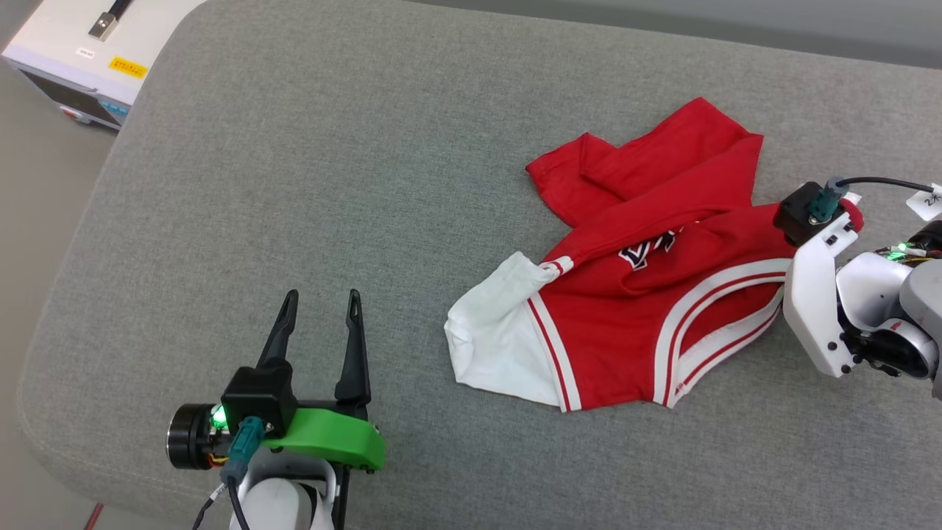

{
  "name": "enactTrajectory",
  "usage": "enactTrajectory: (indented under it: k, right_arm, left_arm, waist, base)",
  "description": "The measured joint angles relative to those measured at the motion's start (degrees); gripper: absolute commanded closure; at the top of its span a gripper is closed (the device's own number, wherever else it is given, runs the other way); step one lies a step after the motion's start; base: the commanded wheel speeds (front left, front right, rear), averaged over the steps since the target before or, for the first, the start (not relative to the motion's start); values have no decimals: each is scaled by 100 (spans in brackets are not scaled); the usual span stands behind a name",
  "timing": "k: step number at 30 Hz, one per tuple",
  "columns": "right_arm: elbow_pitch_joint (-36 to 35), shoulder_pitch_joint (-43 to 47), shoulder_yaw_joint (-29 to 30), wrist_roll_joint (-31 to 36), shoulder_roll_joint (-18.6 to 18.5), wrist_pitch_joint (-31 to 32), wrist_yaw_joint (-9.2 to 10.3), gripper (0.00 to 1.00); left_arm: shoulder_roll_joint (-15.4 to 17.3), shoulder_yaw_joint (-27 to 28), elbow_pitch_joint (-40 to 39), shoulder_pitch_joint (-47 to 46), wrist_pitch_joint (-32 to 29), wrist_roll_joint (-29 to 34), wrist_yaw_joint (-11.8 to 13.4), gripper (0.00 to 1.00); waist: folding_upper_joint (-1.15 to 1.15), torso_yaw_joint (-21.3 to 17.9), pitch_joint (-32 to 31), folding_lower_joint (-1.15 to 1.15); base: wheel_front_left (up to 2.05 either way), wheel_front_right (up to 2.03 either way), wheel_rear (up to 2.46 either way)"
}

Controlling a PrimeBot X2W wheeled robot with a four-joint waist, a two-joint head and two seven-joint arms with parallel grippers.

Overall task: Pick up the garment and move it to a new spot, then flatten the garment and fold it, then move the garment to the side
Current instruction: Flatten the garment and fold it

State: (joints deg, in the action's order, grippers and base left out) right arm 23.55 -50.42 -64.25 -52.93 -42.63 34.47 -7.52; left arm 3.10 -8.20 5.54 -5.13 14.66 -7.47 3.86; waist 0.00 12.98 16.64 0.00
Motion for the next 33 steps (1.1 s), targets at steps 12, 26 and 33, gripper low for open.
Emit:
enactTrajectory:
  k: [12, 26, 33]
  right_arm:
    - [-1392, 838, 510, -88, -915, -1278, -1, 100]
    - [-1944, 3563, 2580, -32, -1046, -1998, -1, 0]
    - [-1981, 4070, 3868, 755, -334, -2513, -1, 0]
  left_arm:
    - [0, 138, 53, 251, 0, 63, -4, 0]
    - [0, 215, 38, 486, 0, 143, -38, 0]
    - [0, 229, 44, 486, 1, 194, -99, 0]
  waist:
    - [0, -203, -578, 0]
    - [0, -532, -898, 0]
    - [0, -531, -944, 0]
  base:
    - [0, 0, 0]
    - [0, 0, 0]
    - [0, 0, 0]
